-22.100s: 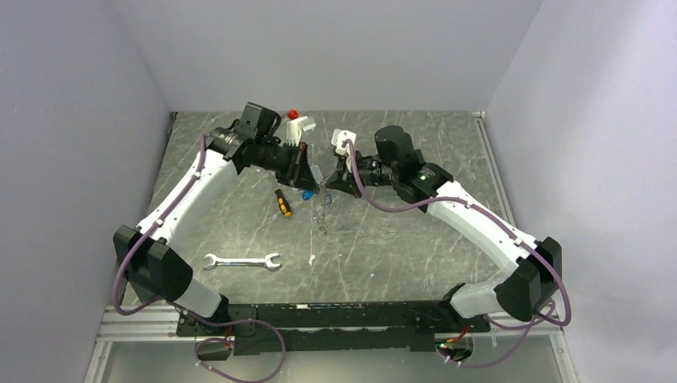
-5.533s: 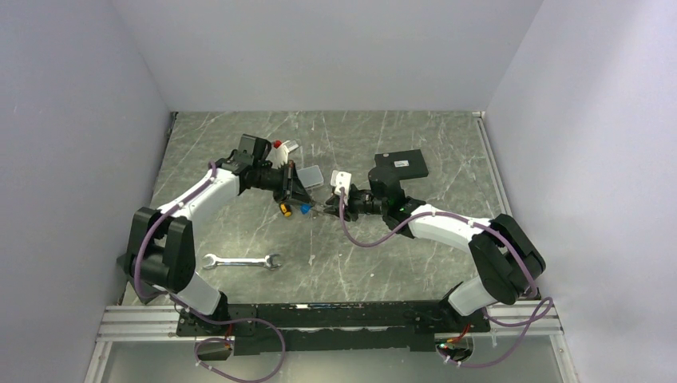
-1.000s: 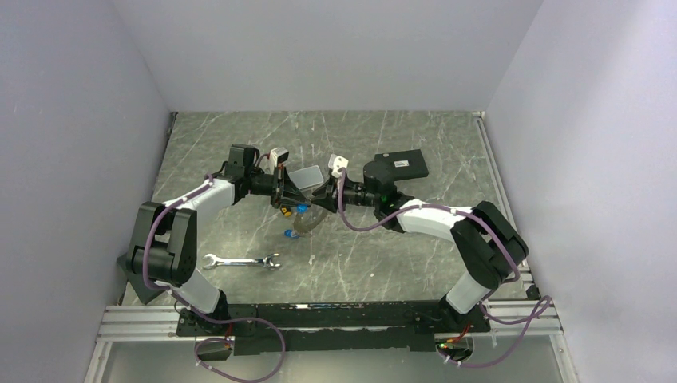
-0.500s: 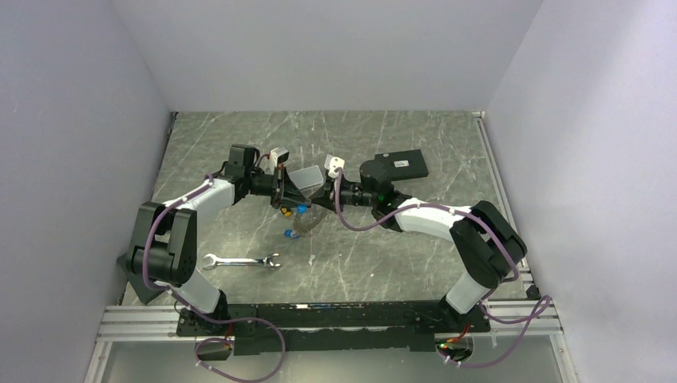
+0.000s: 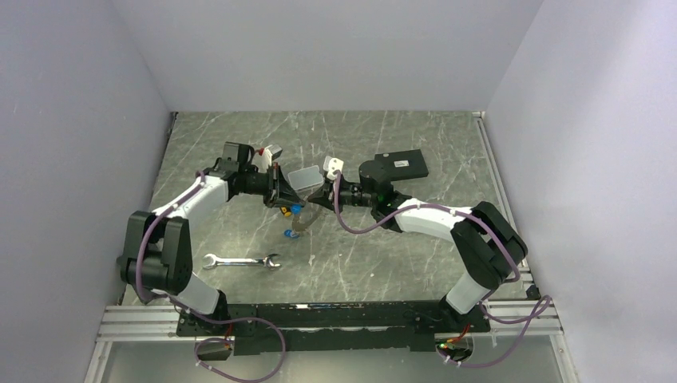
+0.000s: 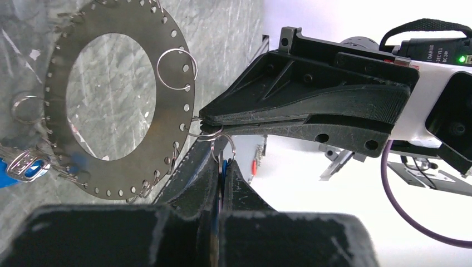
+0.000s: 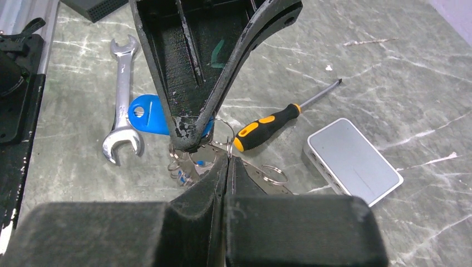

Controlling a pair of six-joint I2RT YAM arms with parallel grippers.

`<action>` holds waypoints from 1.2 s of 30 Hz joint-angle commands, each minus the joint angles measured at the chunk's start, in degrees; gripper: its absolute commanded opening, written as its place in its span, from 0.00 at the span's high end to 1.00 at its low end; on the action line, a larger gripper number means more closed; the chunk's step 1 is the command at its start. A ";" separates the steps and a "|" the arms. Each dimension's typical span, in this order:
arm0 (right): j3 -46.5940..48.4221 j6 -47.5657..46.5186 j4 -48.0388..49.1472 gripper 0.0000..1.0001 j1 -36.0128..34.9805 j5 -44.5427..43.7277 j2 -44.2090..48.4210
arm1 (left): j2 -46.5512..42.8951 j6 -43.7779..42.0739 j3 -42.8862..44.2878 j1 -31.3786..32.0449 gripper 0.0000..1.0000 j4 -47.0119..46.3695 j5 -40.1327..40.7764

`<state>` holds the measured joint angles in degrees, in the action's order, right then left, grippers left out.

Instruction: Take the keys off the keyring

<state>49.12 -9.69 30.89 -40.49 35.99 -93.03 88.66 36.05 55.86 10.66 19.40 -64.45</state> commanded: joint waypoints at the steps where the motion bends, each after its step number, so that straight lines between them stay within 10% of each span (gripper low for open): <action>1: -0.20 -1.51 0.66 1.00 -0.03 -1.61 1.70 | -5.07 -3.66 1.54 -0.55 1.00 1.87 1.67; 36: -3.22 -0.96 5.44 1.00 0.08 -0.02 2.99 | -0.54 -0.77 0.13 -1.08 1.00 -0.03 4.99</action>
<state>46.13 -10.04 34.76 -40.77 35.97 -91.94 87.66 35.14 55.83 10.20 21.21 -59.07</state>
